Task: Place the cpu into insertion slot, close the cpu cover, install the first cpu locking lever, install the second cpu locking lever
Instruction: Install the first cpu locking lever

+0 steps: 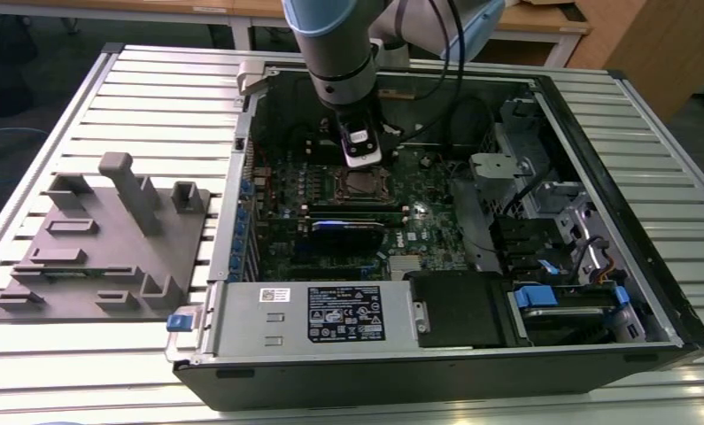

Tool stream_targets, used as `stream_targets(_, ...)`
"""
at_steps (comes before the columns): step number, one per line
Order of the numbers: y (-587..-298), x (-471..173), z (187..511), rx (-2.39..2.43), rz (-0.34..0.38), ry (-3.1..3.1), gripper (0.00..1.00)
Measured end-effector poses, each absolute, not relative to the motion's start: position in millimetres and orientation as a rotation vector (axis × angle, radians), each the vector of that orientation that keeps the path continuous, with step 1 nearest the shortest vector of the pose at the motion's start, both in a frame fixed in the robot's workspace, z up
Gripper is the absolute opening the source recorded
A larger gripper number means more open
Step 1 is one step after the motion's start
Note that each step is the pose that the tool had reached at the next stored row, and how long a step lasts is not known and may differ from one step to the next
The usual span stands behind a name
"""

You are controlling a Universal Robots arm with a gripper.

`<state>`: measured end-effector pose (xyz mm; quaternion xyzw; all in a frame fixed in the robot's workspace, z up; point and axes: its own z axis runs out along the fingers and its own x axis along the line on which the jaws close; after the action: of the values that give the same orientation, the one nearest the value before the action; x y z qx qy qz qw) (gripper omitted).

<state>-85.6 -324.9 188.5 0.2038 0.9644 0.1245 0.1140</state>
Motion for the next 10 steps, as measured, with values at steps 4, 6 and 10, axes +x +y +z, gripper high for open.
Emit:
stream_targets(4, -325.6, -85.6, 187.9, 0.597, 0.367, 2.828, 0.11)
stream_targets(6, -326.3, -85.5, 186.9, 0.598, 0.37, 2.827, 0.11)
stream_targets(10, -327.7, -85.6, 186.6, 0.599, 0.376, 2.828, 0.11)
